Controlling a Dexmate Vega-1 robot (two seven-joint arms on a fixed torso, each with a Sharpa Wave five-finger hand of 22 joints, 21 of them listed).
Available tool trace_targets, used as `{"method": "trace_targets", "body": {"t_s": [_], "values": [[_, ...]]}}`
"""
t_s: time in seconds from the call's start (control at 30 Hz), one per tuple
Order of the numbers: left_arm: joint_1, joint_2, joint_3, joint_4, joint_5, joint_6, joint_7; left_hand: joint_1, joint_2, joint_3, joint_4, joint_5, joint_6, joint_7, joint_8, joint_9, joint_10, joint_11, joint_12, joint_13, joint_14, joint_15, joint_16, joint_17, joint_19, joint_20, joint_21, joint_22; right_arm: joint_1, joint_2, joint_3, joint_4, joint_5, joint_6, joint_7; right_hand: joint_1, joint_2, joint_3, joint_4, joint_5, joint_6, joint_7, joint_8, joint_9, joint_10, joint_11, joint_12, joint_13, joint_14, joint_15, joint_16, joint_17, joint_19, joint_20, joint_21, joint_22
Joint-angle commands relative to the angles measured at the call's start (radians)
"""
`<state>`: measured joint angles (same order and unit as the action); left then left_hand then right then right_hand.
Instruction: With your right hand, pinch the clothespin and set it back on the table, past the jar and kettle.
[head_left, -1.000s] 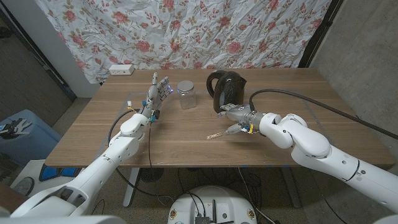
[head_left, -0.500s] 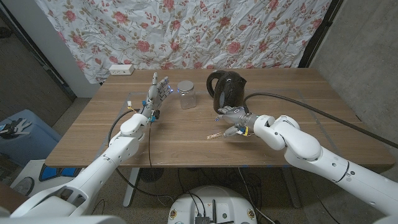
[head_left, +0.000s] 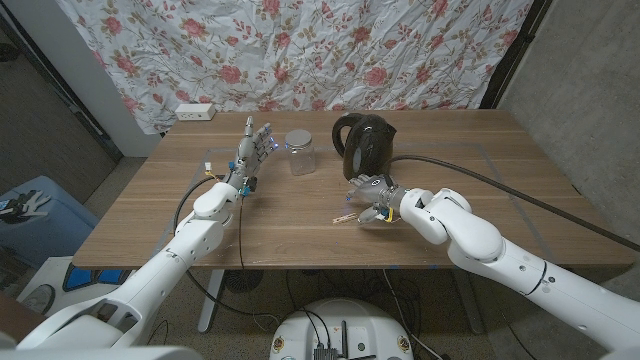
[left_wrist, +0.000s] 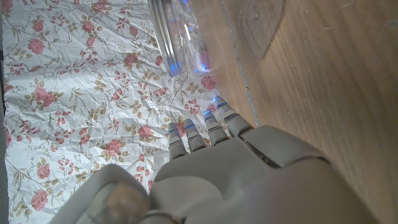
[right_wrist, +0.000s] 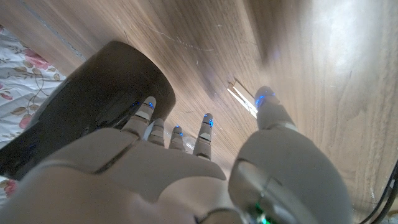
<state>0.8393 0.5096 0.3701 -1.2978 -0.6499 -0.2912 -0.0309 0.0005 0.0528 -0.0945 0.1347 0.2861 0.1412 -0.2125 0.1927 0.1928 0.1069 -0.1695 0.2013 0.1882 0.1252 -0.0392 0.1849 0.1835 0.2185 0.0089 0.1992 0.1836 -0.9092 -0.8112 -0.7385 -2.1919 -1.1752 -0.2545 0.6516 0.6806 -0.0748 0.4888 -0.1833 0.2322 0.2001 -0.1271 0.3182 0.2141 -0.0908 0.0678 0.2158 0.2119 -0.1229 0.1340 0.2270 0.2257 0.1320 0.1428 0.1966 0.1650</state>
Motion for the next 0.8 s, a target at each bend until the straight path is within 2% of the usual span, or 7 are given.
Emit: {"method": "trace_targets", "body": {"t_s": [0.03, 0.3, 0.6, 0.8], "values": [[0.0, 0.0, 0.0, 0.0, 0.0, 0.0, 0.0, 0.003, 0.008, 0.001, 0.006, 0.003, 0.001, -0.009, 0.006, 0.005, 0.003, -0.008, 0.006, 0.002, 0.009, -0.007, 0.005, 0.004, 0.008, -0.001, 0.007, 0.002, 0.017, 0.041, -0.021, 0.032, -0.042, 0.004, 0.042, 0.005, 0.014, 0.0, 0.01, -0.006, 0.024, 0.002, 0.013, 0.004, 0.002, 0.002, 0.005, 0.002, 0.008, 0.006, 0.006, 0.005, 0.004, 0.004, -0.002, 0.006], [0.0, 0.0, 0.0, 0.0, 0.0, 0.0, 0.0, 0.003, 0.008, 0.001, 0.006, 0.003, 0.001, -0.009, 0.006, 0.005, 0.002, -0.006, 0.006, 0.002, 0.009, -0.007, 0.005, 0.004, 0.008, 0.001, 0.007, 0.002, 0.028, 0.052, -0.026, 0.044, -0.042, 0.009, 0.063, 0.006, 0.014, -0.001, 0.012, -0.008, 0.035, 0.002, 0.019, 0.005, 0.006, 0.001, 0.005, 0.002, 0.011, 0.006, 0.008, 0.006, 0.006, 0.004, -0.002, 0.006], [0.0, 0.0, 0.0, 0.0, 0.0, 0.0, 0.0, 0.003, 0.008, 0.001, 0.006, 0.003, 0.0, -0.009, 0.006, 0.005, 0.002, -0.007, 0.006, 0.002, 0.009, -0.007, 0.005, 0.004, 0.008, 0.001, 0.007, 0.002, 0.025, 0.054, -0.031, 0.054, -0.055, 0.009, 0.044, 0.008, 0.019, -0.003, 0.016, -0.011, 0.061, -0.001, 0.032, 0.007, 0.012, 0.0, 0.006, 0.003, 0.018, 0.004, 0.012, 0.009, 0.009, 0.002, -0.002, 0.006], [0.0, 0.0, 0.0, 0.0, 0.0, 0.0, 0.0, 0.003, 0.008, 0.001, 0.006, 0.003, 0.0, -0.009, 0.006, 0.005, 0.003, -0.008, 0.006, 0.002, 0.008, -0.007, 0.005, 0.004, 0.009, 0.0, 0.008, 0.002, 0.02, 0.057, -0.032, 0.061, -0.062, 0.005, 0.026, 0.012, 0.022, -0.005, 0.018, -0.014, 0.1, -0.006, 0.051, 0.009, 0.026, -0.005, 0.009, 0.004, 0.031, 0.001, 0.018, 0.012, 0.019, -0.001, 0.0, 0.006]]}}
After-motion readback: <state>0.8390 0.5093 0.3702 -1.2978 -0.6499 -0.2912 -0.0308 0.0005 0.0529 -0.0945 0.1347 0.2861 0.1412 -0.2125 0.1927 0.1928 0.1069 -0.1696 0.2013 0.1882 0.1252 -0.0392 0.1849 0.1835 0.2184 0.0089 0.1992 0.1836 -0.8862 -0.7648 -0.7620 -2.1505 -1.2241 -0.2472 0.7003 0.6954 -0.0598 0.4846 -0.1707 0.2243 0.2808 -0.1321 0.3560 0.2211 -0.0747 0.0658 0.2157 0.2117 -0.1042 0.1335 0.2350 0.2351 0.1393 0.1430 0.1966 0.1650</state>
